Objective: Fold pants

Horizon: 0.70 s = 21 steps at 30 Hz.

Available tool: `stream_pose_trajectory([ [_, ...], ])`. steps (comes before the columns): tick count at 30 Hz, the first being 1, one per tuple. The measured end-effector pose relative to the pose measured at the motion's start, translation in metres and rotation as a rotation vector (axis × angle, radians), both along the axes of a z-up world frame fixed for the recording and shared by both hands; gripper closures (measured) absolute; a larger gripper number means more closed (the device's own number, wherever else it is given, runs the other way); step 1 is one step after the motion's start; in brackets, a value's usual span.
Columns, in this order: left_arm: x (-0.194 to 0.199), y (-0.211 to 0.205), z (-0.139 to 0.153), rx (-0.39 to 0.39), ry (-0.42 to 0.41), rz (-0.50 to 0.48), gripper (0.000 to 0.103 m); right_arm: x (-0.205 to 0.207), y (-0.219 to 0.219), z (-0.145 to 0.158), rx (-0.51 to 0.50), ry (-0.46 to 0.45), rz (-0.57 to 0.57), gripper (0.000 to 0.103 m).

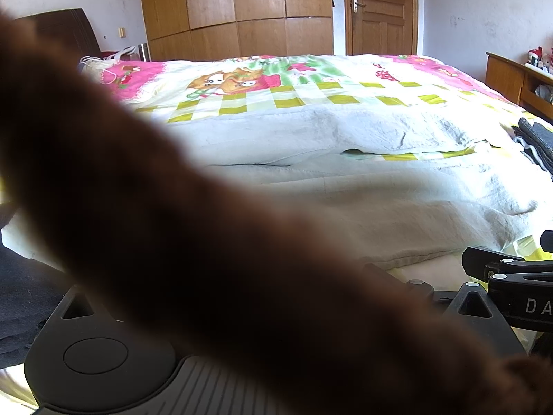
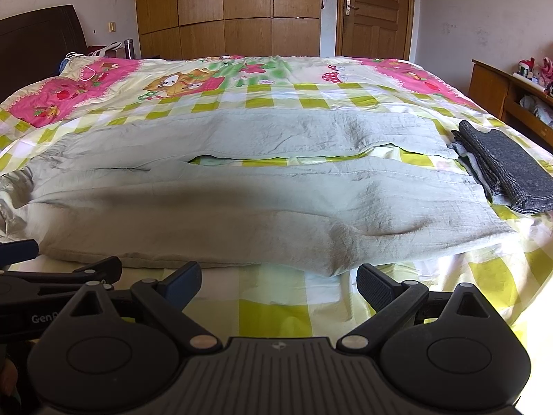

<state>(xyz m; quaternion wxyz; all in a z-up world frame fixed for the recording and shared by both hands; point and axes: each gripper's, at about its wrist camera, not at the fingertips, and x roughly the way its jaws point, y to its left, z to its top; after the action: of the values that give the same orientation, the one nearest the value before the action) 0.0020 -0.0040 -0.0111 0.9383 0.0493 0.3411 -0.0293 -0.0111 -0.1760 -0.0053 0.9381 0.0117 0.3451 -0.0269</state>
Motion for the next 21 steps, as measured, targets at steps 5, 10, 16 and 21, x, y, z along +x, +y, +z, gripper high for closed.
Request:
stream_pose_trajectory([
  [5,0.0002,0.0001,0.0003,-0.001,0.0,0.001,0.0,0.0,0.0003,-0.0002,0.0,0.0,0.0,0.0],
  [10,0.0004,-0.0008,-0.0001,0.0,0.002,0.0,0.0,0.0001,0.0006,-0.0002,0.0,0.0,0.0,0.0],
  [16,0.0008,-0.0011,-0.0008,-0.002,0.004,-0.003,0.0,-0.0002,0.0026,-0.0015,0.0,0.002,0.002,0.0],
  [21,0.0009,-0.0016,-0.0019,-0.005,0.007,-0.002,0.0,-0.001,0.0051,-0.0021,-0.003,0.003,0.004,0.0],
])
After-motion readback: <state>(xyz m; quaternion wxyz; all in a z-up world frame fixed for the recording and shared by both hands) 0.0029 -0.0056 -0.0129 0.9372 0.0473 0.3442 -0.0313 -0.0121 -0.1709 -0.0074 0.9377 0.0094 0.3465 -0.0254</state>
